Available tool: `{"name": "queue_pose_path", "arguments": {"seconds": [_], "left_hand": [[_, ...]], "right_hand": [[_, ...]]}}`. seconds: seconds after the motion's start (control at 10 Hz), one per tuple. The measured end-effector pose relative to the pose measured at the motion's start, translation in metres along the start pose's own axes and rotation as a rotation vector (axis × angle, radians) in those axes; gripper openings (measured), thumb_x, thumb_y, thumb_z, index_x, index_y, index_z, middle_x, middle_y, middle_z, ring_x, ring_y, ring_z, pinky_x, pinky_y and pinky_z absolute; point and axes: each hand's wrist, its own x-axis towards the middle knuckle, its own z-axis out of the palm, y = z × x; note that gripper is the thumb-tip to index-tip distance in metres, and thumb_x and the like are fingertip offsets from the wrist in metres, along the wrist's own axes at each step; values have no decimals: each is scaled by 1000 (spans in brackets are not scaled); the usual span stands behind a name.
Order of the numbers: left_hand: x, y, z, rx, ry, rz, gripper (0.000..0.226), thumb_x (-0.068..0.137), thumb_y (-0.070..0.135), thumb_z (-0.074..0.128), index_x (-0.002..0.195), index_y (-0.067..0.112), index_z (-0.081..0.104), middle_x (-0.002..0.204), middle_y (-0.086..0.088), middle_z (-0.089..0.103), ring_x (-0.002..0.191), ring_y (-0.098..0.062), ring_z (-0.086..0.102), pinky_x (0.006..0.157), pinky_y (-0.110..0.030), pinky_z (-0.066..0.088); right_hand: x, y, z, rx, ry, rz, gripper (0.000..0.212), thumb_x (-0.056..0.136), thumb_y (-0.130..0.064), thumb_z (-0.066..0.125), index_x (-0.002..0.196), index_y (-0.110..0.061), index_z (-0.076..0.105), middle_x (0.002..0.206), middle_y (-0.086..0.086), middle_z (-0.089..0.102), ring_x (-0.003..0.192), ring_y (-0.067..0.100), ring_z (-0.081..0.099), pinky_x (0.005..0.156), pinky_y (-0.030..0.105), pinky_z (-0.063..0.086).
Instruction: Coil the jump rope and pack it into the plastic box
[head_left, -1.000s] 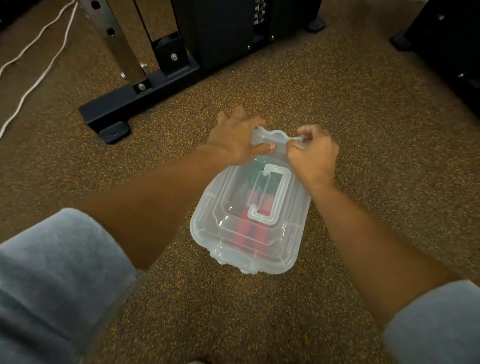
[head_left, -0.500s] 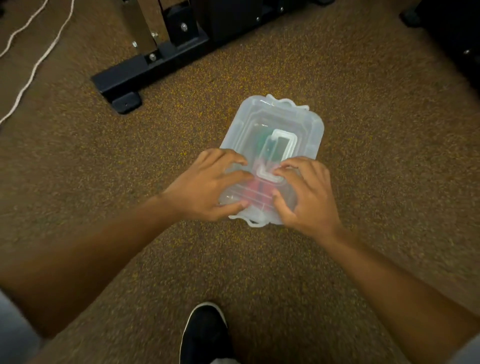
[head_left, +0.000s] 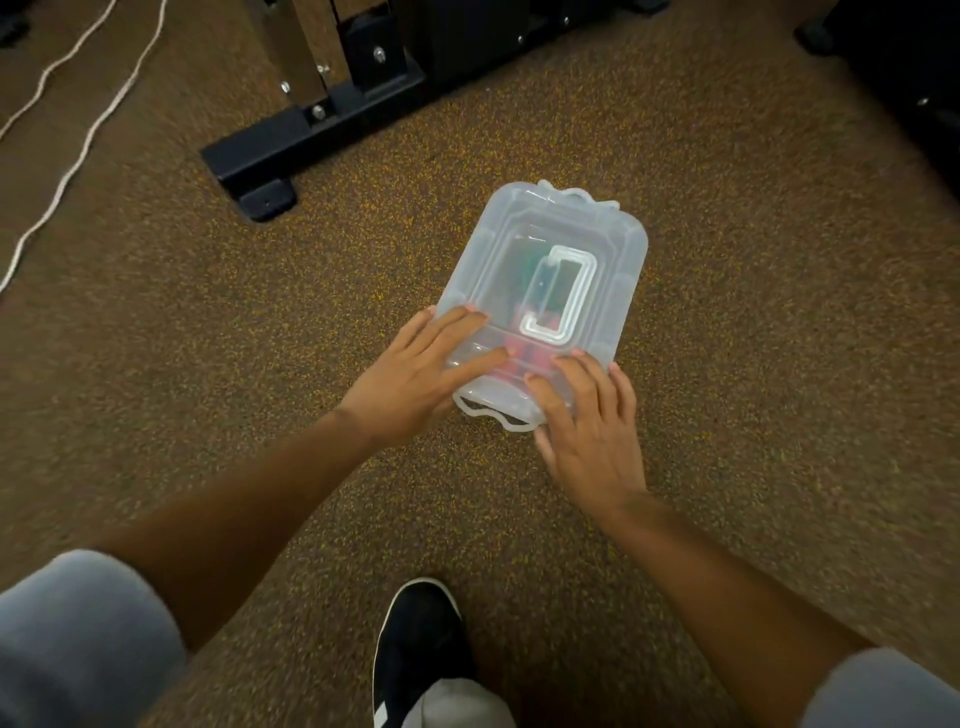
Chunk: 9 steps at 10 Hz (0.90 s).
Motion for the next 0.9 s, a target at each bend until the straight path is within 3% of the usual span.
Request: {"name": "queue_pose_path", "arguments": {"seconds": [0.1,0.2,0.3,0.4,0.7,0.9], "left_hand": [[-3,-16,-3,-68,-105,79,97,86,41,73,160,35,9,168,-14,8,156,-28,3,126,-51,6],[-5,-27,-14,-153,-196,130,85,93,54,56,160,34,7,169,-4,-10,156,-20,-13,126,-44,-4],[-7,-30,-21,-317,-164,102,70,95,56,51,155,30,24,170,-1,-1,156,-18,-6,125,-44,3],[-6,-30,-20,-388,-67,112,60,96,51,56,147,25,39,168,-7,17,156,-24,16,119,-53,32],[-1,-32,-23,-527,31,95,49,89,35,70,133,14,63,156,-11,45,147,-27,39,118,-53,35],[0,-33,-31,-499,-26,102,52,90,46,64,136,22,59,158,-7,40,149,-23,34,118,-52,36]], "right_hand": [[-3,11,0,-7,-23,-70,79,84,-52,73,148,-22,38,150,15,33,145,33,31,122,54,20],[-1,20,-1,6,-63,-104,79,90,-68,55,151,-22,38,152,16,39,146,31,31,122,53,18],[3,16,-3,52,-42,-51,71,93,-66,48,149,-23,42,146,15,49,144,29,35,120,52,22],[5,14,-7,90,-26,-38,67,94,-64,47,146,-23,44,143,13,50,141,28,38,118,52,26],[8,9,-12,215,34,8,50,97,-50,52,139,-23,52,136,12,60,137,28,44,114,53,32],[12,10,-22,253,-42,5,51,96,-52,52,138,-24,54,138,9,57,137,28,46,116,52,30]]}}
